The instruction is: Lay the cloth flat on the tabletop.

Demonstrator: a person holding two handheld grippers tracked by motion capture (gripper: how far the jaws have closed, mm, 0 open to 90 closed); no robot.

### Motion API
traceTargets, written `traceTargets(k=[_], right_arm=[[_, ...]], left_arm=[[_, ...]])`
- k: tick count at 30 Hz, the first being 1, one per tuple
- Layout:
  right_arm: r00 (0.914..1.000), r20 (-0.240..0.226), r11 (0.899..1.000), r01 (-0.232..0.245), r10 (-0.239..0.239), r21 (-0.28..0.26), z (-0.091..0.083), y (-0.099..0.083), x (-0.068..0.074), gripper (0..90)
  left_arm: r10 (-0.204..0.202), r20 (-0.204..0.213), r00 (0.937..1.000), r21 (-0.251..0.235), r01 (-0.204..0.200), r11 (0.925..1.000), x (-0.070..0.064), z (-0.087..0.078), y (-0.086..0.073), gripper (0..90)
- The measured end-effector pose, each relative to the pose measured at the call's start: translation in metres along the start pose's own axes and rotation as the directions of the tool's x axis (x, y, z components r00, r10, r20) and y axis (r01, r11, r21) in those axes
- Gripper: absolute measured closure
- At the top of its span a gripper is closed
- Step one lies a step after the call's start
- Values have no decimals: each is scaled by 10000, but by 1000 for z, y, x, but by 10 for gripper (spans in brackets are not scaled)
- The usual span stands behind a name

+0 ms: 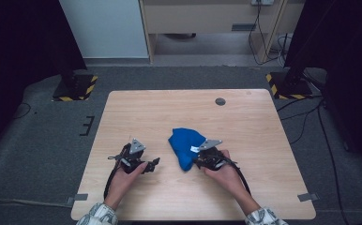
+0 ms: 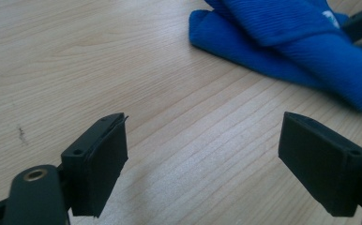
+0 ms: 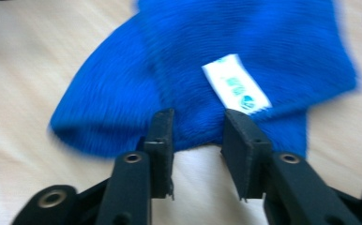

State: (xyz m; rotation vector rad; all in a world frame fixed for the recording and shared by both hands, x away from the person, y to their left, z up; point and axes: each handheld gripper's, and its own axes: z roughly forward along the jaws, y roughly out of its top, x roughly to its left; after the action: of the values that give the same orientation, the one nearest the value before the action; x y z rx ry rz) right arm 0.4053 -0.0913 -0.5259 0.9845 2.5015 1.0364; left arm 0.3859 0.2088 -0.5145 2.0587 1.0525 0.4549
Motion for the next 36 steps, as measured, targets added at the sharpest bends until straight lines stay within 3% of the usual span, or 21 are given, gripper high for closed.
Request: traceTargets(k=[1, 4, 8, 16, 23, 25, 27, 28, 29, 31, 36], right_arm=[[9994, -226, 9997, 258, -258, -10, 3, 2, 11, 598], [9994, -43, 9987, 346, -348, -366, 1, 7, 18, 635], [9989, 37, 9966, 461, -459, -685, -5, 9, 18, 649], [9991, -96, 9957, 392, -402, -843, -8, 5, 16, 554], [9981, -45, 9970, 608, -611, -478, -4, 0, 15, 496], [9975, 121, 9971, 694, -690, -324, 1, -2, 15, 542], [9979, 58, 9974, 648, -647, -324, 3, -3, 12, 706], [9979, 58, 9974, 648, -647, -324, 3, -3, 12, 706], [9985, -97, 9982, 529, -532, -291, 3, -3, 9, 824], [9989, -117, 9983, 459, -463, -349, 2, -3, 7, 867], [9993, -206, 9981, 310, -322, -535, -3, -1, 6, 878]], left_arm=[[18, 75, 10000, -23, -18, 10000, -2, 0, 1, 163], [159, 55, 9999, -22, -159, 9999, -6, 0, 2, 176], [185, 121, 9998, -81, -184, 9998, -11, 0, 4, 187], [396, 273, 9988, -147, -392, 9991, -25, 1, 9, 191], [494, 580, 9971, -31, -493, 9988, -38, 5, 11, 196], [530, 697, 9962, -111, -524, 9986, -41, 6, 12, 195], [606, 803, 9949, -179, -594, 9981, -45, 7, 14, 192], [655, 831, 9944, -171, -643, 9978, -46, 7, 14, 192], [743, 927, 9929, -160, -731, 9972, -49, 9, 14, 191], [752, 998, 9922, -154, -740, 9971, -50, 10, 14, 189], [843, 1049, 9909, -137, -833, 9964, -53, 12, 15, 186]])
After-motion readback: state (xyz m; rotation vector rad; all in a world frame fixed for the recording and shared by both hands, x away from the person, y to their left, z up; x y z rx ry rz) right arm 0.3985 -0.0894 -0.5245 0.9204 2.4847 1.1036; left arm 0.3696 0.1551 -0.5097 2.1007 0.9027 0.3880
